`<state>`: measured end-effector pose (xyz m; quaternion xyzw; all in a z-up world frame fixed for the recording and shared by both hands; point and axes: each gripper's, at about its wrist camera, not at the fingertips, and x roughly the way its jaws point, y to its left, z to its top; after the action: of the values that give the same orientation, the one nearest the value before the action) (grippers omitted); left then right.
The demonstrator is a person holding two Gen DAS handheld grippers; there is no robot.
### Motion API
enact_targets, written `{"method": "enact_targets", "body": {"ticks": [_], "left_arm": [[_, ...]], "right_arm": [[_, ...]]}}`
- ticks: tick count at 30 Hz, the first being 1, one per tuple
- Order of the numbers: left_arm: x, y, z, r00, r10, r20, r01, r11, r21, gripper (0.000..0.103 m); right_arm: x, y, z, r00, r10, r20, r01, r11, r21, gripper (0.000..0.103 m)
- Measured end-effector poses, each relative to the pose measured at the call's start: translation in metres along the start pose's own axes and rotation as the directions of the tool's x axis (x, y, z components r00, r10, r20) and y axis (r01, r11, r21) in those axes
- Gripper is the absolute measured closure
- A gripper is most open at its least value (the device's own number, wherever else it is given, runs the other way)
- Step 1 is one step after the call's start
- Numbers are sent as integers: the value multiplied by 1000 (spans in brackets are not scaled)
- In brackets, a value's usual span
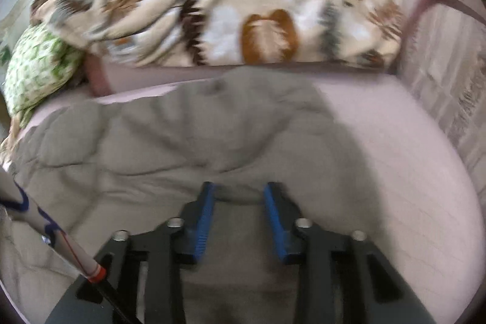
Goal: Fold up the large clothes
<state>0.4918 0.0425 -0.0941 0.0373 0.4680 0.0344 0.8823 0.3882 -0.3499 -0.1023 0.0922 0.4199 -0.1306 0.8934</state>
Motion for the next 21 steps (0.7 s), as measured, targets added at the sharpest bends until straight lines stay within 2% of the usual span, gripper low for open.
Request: {"method": "enact_targets", "body": {"ticks": [1, 2, 3, 4, 5, 8, 9, 10, 12, 16, 19, 21], "left_arm": [[5, 10, 1, 999, -39, -20, 38, 998, -40, 23], [8, 18, 2, 999, -35, -37, 32, 997, -72, 23], [9, 23, 4, 999, 12, -43, -15, 997, -82, 23], [9, 27, 6, 999, 26, -43, -30, 995, -90, 23], [8, 31, 7, 999, 29, -46, -33, 994, -101, 23], [-9, 41, 11, 998, 38, -41, -43, 991, -125, 25], [-13, 40, 13, 998, 49, -33, -52, 992, -117, 25], [-23, 40, 13, 997, 69, -20, -71, 993, -99, 25], [-42, 34, 12, 998, 68, 17, -66, 995, -79, 25], [-62, 2, 12, 999, -2, 49, 3, 1000, -24, 25], [-55, -23, 16, 998, -9, 56, 8, 1000, 20, 25], [-40, -33, 16, 999, 0, 45, -1, 999, 34, 25]], "right_arm": [[0, -8, 0, 1000, -4, 1, 4, 1000, 6, 82], [0, -18, -2, 1000, -6, -1, 6, 1000, 21, 82], [1, -29, -3, 1000, -18, -8, 18, 999, 42, 82], [2, -41, -4, 999, -40, -15, 41, 997, 63, 82], [1, -47, -5, 997, -69, -20, 71, 995, 76, 82], [-7, -66, -4, 997, -65, -38, 70, 990, 124, 81], [-12, -66, -3, 996, -78, -35, 81, 989, 120, 75], [-21, -64, 0, 993, -116, -21, 118, 988, 99, 72], [-33, -59, 4, 994, -113, 6, 112, 990, 82, 72], [-49, -32, 16, 999, 3, 32, -6, 996, 94, 72], [-42, 9, 24, 999, 43, 25, -44, 998, 38, 72], [-29, 43, 29, 999, 53, 7, -53, 998, -24, 67]]}}
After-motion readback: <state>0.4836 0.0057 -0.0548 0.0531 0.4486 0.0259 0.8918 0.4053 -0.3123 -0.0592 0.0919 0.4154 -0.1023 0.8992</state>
